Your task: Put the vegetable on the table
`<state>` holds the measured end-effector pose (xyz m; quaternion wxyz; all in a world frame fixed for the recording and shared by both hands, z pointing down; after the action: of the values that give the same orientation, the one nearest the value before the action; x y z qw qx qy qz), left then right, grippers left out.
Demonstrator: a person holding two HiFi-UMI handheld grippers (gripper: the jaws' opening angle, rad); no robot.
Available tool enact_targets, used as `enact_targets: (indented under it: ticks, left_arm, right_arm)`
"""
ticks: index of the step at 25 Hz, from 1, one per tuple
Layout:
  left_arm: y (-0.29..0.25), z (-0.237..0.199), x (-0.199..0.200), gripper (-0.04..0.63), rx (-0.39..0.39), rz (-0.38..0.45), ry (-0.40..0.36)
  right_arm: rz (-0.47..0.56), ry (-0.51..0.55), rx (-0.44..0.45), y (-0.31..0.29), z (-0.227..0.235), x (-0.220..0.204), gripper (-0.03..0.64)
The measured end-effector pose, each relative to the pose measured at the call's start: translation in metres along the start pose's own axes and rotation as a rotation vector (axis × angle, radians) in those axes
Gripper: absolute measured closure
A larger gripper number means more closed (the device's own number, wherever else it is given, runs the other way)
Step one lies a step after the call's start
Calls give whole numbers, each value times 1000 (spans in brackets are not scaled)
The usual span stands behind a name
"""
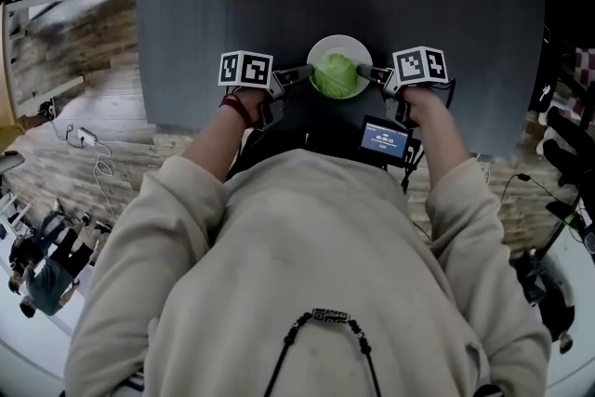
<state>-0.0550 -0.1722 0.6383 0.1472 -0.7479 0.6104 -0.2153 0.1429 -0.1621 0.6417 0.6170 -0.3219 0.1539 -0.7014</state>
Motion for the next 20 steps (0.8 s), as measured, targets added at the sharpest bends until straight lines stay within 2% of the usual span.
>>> enact_targets:
  ticks: [4, 7, 10, 13, 16, 18, 19, 20]
  left_arm:
    - [3, 5, -1, 399, -54, -8, -6]
    - [11, 5, -1, 343, -68, 38, 1]
    - [27, -6, 1, 342, -50, 88, 12]
    - [37, -18, -1, 345, -47, 93, 32]
    - [51, -16, -4, 383, -67, 99, 28]
    - [65, -7, -4, 417, -111, 132, 18]
    - [72, 0, -4, 466, -131, 155, 6]
    - [80, 7, -5, 529, -149, 180, -11]
  right_arm:
    - [18, 4, -79, 15, 3, 1, 442]
    - [55, -18, -125, 29, 12, -2, 408]
    - [121, -95, -102, 38, 24, -2, 405]
    - [153, -112, -109, 45, 29, -7, 405]
    - [198, -115, -67, 56, 21, -8, 408]
    - [243, -77, -48, 69, 7, -6, 429]
    - [273, -43, -51, 78, -1, -4, 454]
    - [312, -4, -60, 87, -10, -3, 519]
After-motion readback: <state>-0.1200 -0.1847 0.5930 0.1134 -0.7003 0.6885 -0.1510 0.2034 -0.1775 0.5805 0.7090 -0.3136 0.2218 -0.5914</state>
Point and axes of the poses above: the fingertips, and each gripper's own axes: y backward along the fingers, z to its right, x out of its top, the point moved 5 cm from there along y, backward along the fingers, and after that the axes turned 11 degrees about -z, right-handed, at the moved point
